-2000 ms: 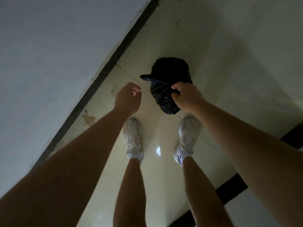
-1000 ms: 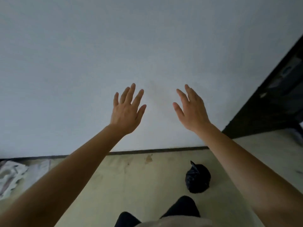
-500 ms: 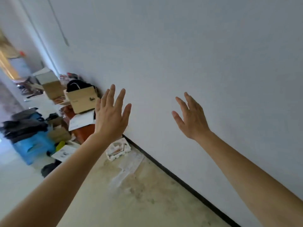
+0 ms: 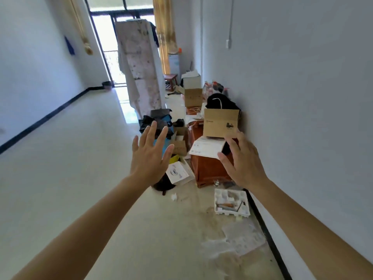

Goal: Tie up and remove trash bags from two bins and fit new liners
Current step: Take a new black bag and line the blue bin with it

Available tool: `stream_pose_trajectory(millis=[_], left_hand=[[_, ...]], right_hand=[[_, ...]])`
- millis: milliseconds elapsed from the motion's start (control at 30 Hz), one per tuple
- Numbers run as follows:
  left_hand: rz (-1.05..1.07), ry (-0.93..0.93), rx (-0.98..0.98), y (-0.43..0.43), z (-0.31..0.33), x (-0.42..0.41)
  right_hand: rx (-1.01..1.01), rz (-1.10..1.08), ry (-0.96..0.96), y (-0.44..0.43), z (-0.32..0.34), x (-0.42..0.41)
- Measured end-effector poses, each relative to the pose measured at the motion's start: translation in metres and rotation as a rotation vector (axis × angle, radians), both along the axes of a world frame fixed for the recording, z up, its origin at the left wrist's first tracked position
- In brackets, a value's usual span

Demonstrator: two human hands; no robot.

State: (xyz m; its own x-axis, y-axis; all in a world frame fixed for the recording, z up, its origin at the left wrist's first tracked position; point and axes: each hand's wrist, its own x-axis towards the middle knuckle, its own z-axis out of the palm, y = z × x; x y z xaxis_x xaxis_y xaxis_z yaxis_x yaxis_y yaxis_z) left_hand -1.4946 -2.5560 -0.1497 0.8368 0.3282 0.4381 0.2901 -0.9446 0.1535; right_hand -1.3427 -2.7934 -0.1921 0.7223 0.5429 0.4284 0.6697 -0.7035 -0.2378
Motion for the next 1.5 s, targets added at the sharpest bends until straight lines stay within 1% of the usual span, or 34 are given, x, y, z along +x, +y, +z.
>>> stream_pose_trajectory(millis=[133,267,367,533,633,700,867,1033,1133,1200,1367,1500], left_hand=[[0.155,0.018,0.054,0.092,0.016,0.021],[0.326,-0.011,0.047,0.193,0.01,0.008],[0.428,-0.038,0.006,0.272,0.002,-0.005],[0.528,-0.054,-0.001,0.406,0.002,-0.011],[0.555,-0.059,0.007,0.483,0.014,0.008],[0.563,-0.08,-0.001,0.516,0.019,0.025],[0.526,-0.076,-0.03,0.618,0.006,0.1],[0.482,-0.06,-0.023,0.726,-0.01,0.211],[0.477,-0.033,-0.017,0.793,-0.003,0.276],[0.467,-0.015,0.016,0.839,0.005,0.31],[0.501,-0.04,0.016,0.952,0.014,0.361],[0.532,-0.034,-0.004,1.055,0.003,0.395]], right_hand=[[0.022,0.187,0.041,0.13,0.014,0.06],[-0.001,0.389,0.028,0.273,0.021,0.081],[-0.004,0.517,-0.012,0.379,0.02,0.083],[-0.056,0.637,-0.041,0.543,0.02,0.087],[-0.045,0.661,-0.075,0.624,0.027,0.104],[-0.024,0.65,-0.072,0.655,0.031,0.118],[-0.021,0.632,-0.043,0.743,0.019,0.188],[0.009,0.585,-0.046,0.837,-0.003,0.289],[0.031,0.574,-0.02,0.904,-0.001,0.35],[0.01,0.576,-0.032,0.953,0.004,0.384],[0.036,0.609,0.023,1.082,0.011,0.436],[0.03,0.658,-0.001,1.193,0.004,0.473]])
